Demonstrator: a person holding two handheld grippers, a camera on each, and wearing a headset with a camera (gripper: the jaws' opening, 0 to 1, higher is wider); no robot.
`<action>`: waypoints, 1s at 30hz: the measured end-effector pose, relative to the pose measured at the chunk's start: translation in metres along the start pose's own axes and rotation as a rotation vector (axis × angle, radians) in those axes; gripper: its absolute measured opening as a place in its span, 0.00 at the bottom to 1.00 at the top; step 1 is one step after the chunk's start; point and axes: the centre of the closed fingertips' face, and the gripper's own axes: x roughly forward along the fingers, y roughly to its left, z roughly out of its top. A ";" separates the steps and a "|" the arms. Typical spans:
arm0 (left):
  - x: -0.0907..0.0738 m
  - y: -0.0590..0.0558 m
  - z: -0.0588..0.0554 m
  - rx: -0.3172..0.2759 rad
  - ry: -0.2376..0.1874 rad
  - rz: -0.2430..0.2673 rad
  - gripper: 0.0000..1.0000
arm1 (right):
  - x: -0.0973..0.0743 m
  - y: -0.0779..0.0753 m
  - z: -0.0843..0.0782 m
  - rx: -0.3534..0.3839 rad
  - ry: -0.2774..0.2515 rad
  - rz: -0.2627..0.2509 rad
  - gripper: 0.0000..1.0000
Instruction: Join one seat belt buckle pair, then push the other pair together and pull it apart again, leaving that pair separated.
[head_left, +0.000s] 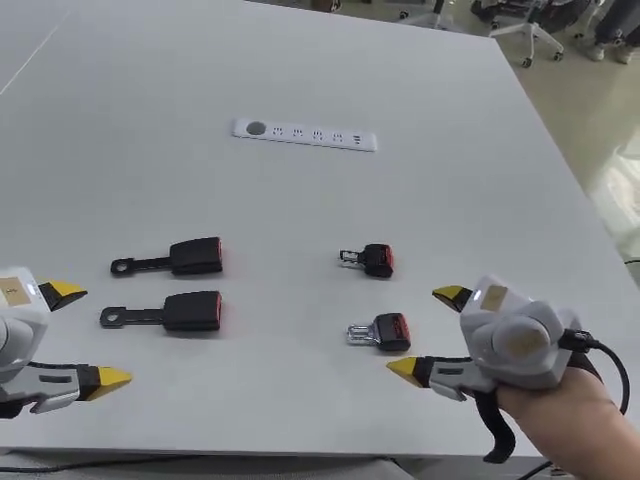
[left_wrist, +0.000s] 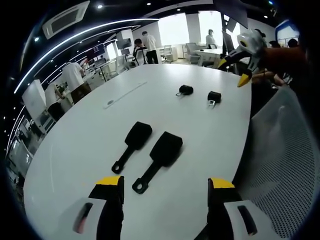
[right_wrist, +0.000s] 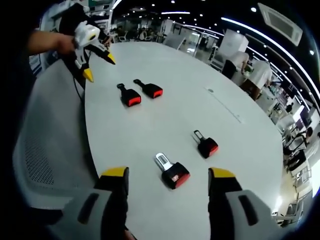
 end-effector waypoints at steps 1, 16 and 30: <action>0.001 0.000 0.002 0.001 -0.005 -0.001 0.68 | 0.000 0.000 0.000 -0.002 0.001 0.002 0.65; 0.037 0.012 -0.002 0.170 0.048 -0.050 0.54 | 0.026 0.014 -0.015 -0.181 0.072 0.120 0.52; 0.079 0.006 -0.009 0.262 0.117 -0.143 0.47 | 0.056 -0.005 -0.034 -0.302 0.153 0.198 0.44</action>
